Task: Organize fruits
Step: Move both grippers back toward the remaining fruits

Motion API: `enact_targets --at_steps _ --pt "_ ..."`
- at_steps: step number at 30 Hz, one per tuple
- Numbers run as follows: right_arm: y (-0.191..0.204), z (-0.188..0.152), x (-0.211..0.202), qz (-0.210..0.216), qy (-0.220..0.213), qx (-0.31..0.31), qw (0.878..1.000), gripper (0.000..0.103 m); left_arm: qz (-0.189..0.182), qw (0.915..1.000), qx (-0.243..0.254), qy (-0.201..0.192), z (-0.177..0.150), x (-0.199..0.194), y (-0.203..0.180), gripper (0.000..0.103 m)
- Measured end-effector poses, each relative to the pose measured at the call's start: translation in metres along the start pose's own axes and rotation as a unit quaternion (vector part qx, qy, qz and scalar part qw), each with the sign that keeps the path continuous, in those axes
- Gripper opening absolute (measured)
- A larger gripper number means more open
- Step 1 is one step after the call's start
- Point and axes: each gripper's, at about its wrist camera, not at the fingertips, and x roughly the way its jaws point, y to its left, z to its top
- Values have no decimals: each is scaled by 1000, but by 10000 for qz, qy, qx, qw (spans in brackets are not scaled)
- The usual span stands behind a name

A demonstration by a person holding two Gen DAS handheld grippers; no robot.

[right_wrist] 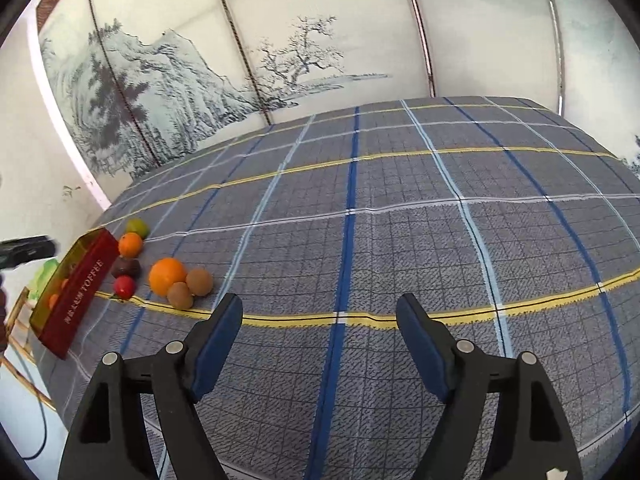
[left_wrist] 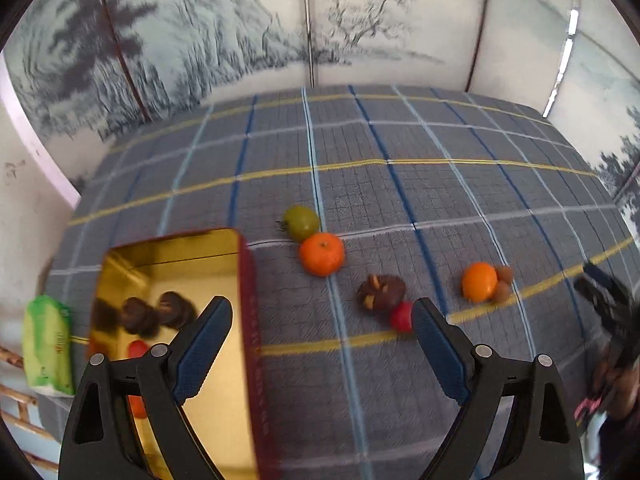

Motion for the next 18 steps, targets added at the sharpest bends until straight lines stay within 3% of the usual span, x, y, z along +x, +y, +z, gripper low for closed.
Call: enact_targets --at_steps 5,8,12,16,18 --pt "4 -1 -4 183 -70 -103 9998 80 -58 9977 -364 563 36 53 8 89" --pt "2 -2 -7 295 -126 -70 9995 81 170 9962 -244 813 51 82 1 88" --pt "1 -2 -9 429 -161 -31 9989 82 405 9916 -283 1192 57 116 0 81" --pt "2 -2 -9 527 -160 -67 9985 82 620 9901 -181 1247 56 133 -4 80" --pt "3 -2 -8 552 -162 -81 9983 84 555 9893 -191 1333 53 142 -6 64"
